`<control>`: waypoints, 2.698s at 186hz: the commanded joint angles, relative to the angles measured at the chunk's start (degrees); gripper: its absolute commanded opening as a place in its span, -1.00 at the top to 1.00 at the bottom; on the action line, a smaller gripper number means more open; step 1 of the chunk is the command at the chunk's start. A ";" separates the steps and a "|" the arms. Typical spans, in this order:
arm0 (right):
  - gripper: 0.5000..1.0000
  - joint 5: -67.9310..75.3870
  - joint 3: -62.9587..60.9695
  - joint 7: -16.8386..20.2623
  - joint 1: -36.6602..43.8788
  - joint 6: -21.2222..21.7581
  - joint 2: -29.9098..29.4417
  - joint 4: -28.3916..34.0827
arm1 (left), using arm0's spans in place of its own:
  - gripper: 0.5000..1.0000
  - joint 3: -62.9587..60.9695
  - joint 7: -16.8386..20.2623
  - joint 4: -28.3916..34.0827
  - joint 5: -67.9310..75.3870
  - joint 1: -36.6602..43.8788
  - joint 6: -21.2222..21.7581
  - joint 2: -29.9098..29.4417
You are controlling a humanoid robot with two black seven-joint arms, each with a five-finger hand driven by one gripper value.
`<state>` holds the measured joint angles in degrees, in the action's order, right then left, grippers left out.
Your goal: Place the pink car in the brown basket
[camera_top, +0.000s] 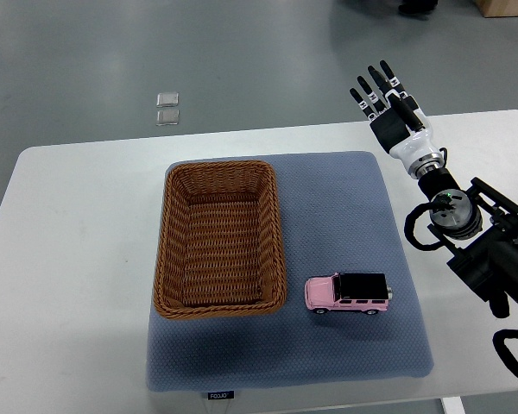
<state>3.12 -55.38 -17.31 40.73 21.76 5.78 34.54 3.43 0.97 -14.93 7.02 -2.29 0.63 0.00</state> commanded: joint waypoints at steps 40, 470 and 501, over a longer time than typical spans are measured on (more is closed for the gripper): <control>-0.63 -6.10 2.29 0.17 0.49 -0.23 0.46 1.32 | -1.00 0.00 0.00 0.07 0.01 0.00 -0.01 0.00; 0.96 -66.22 52.04 7.03 4.27 -12.53 37.03 47.64 | -1.00 -0.09 -0.35 -0.10 0.01 0.00 0.08 0.00; 1.00 -66.84 51.95 5.98 4.27 -12.88 37.20 47.20 | -1.00 0.00 -0.35 -0.10 -0.08 0.00 0.08 0.00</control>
<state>-63.52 -3.40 -10.60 44.90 8.96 42.66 81.88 3.41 0.61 -15.03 6.98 -2.29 0.70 0.00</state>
